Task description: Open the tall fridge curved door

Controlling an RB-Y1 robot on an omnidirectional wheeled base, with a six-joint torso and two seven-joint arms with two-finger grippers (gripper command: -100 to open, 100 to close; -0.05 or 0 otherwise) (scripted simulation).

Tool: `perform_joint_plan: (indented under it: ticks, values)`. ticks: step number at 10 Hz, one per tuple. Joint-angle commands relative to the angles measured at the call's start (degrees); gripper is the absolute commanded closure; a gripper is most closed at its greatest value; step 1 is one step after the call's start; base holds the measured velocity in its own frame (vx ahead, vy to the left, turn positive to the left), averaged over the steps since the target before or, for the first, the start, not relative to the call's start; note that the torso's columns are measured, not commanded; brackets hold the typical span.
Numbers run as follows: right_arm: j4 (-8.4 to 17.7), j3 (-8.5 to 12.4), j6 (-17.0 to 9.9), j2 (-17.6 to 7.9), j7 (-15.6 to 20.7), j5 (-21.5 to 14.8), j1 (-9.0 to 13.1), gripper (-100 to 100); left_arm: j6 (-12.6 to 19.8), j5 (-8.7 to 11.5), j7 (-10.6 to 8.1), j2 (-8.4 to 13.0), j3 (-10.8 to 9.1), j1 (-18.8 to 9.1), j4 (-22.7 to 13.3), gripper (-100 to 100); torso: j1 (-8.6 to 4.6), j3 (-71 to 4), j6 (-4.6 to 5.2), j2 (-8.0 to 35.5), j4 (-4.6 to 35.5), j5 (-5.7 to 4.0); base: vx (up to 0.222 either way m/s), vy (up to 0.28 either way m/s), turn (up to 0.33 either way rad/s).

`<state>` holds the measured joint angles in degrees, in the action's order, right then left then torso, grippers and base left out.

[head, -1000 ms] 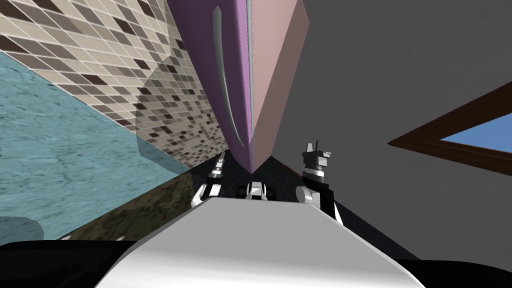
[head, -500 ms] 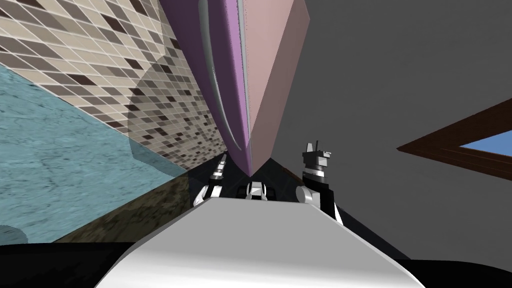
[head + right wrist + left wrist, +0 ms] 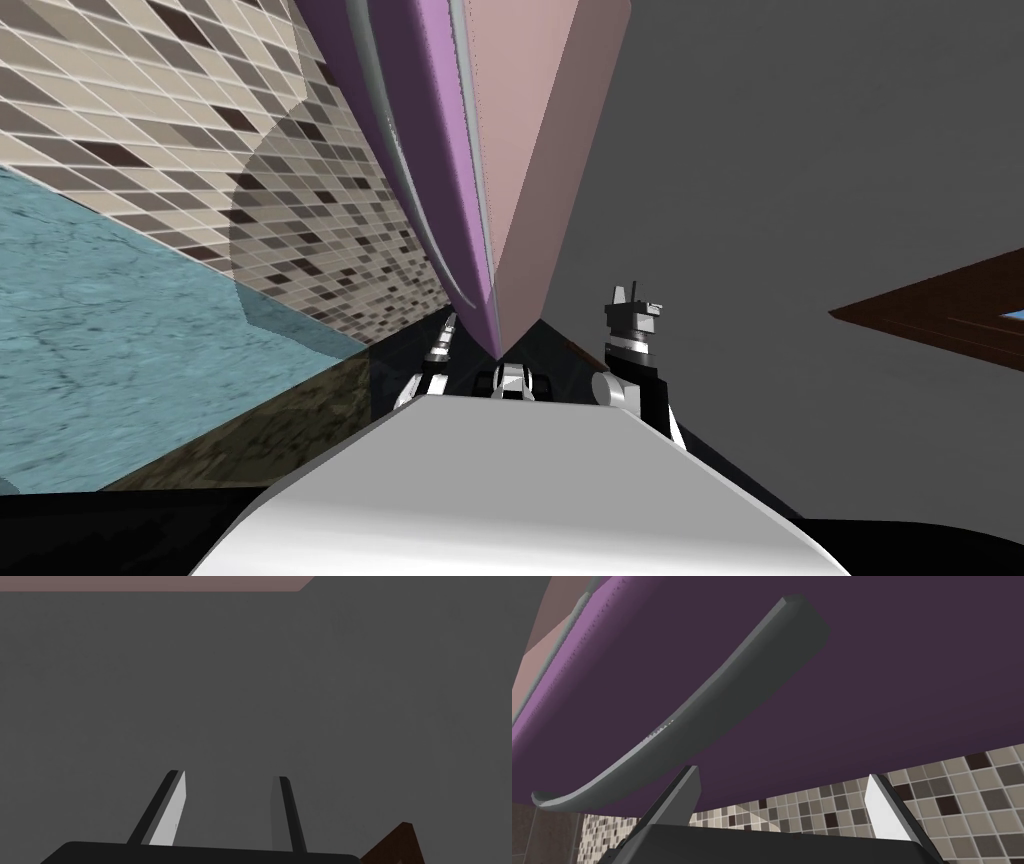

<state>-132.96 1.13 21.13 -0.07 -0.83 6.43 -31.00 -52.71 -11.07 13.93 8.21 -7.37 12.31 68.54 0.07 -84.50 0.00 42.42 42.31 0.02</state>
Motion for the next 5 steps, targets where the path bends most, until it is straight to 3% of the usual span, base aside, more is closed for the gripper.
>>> perform_joint_plan:
  ticks: [1, 5]
  values:
    - [0.0, 0.0, 0.0, 0.0, 0.0, 0.0, 0.0, 0, -1.9, -0.4, 0.98, -1.9, -0.34, -1.1, -3.7, -100, -0.03, 0.0, 0.00, 0.0, 0.0, 0.00, 0.076, -0.041, 0.010]
    - [0.0, 0.0, 0.0, 0.0, 0.0, 0.0, 0.0, 0, -4.1, -0.9, 2.11, -7.3, -0.73, -2.3, -7.9, -100, -0.08, -0.1, 0.00, -0.2, 0.0, -0.02, 0.082, -0.046, 0.009]
